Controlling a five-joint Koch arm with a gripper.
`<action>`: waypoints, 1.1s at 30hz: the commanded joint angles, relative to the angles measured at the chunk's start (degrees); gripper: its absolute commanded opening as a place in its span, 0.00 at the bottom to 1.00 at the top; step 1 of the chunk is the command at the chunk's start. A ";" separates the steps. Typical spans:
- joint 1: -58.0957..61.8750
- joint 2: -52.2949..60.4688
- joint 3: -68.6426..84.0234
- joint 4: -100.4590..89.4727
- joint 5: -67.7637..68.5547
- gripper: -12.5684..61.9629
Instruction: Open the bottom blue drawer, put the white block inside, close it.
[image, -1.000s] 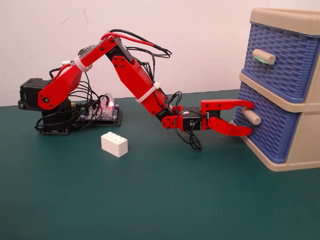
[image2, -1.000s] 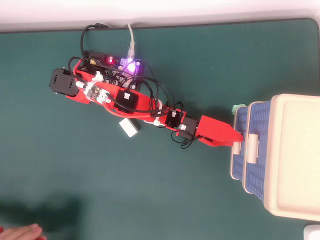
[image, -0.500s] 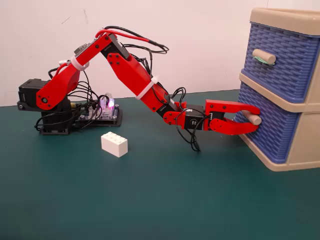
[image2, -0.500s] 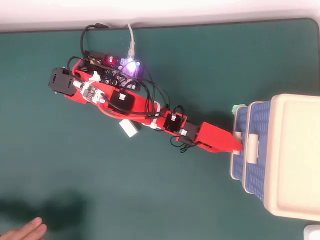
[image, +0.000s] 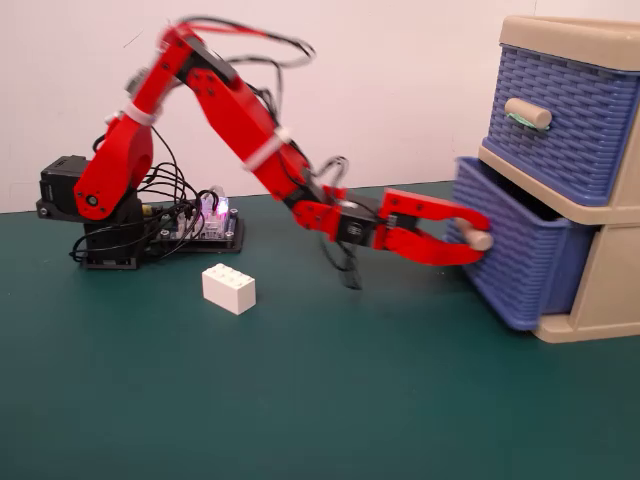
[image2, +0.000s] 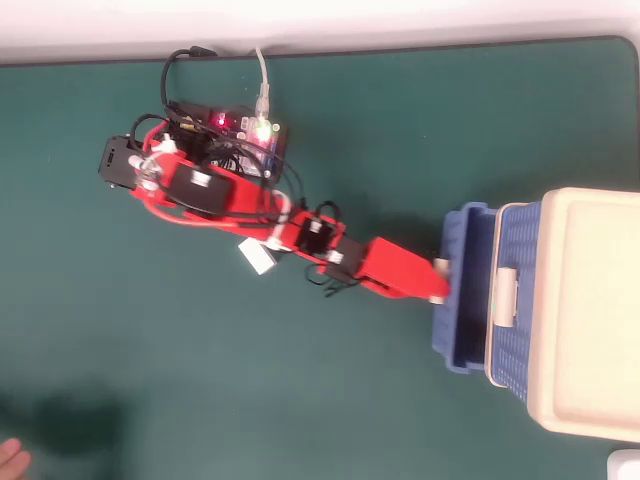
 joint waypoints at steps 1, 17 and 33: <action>-1.32 8.96 4.83 -0.79 2.46 0.06; 4.75 36.21 20.65 13.27 3.16 0.63; 12.92 57.22 -22.41 133.68 -29.44 0.63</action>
